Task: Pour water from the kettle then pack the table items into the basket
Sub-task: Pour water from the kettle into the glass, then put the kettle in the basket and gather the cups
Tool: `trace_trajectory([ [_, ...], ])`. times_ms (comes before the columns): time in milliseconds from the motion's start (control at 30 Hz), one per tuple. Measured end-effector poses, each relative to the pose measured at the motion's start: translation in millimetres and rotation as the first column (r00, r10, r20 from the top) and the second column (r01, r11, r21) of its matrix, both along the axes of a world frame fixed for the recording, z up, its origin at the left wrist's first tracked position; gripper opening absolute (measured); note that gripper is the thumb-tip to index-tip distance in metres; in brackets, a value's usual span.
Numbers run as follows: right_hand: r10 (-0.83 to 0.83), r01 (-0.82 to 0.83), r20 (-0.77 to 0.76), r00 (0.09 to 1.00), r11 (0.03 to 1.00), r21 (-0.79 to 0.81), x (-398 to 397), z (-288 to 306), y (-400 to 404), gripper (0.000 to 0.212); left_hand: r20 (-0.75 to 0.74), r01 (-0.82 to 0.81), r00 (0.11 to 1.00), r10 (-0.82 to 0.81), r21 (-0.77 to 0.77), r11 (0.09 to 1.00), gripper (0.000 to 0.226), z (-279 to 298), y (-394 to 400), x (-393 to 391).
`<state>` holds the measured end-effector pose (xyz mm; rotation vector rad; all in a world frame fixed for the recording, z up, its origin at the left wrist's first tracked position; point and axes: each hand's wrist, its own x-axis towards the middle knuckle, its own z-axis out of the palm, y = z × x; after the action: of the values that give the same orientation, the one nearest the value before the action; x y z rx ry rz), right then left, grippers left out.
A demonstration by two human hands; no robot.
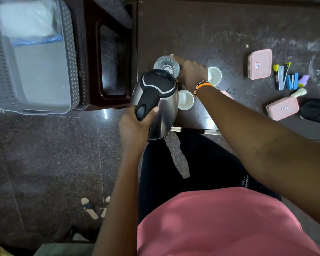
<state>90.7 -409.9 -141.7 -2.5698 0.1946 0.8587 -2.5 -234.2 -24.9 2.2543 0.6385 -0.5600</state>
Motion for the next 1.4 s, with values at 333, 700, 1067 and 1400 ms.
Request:
trace_trajectory([
  [333, -0.015, 0.016, 0.017, 1.0, 0.997, -0.076, -8, 24, 17, 0.082, 0.152, -0.191, 0.961, 0.23, -0.232, 0.954, 0.028, 22, 40, -34],
  [700, -0.099, -0.062, 0.33, 0.939, 0.894, 0.444, -19, 90, 142, 0.025, 0.407, -0.364, 0.724, 0.557, -0.461, 0.81, 0.018, 87, 130, -26],
  [1067, -0.159, 0.095, 0.159, 0.974, 0.932, 0.351, 41, 71, 276, 0.034, 0.531, -0.419, 0.606, 0.593, -0.421, 0.805, 0.022, 69, 258, 44],
  [1400, -0.306, 0.311, -0.063, 0.95, 0.905, 0.291, 61, 33, 328, 0.038, 0.432, -0.51, 0.647, 0.629, -0.368, 0.777, 0.03, -3, 327, 77],
])
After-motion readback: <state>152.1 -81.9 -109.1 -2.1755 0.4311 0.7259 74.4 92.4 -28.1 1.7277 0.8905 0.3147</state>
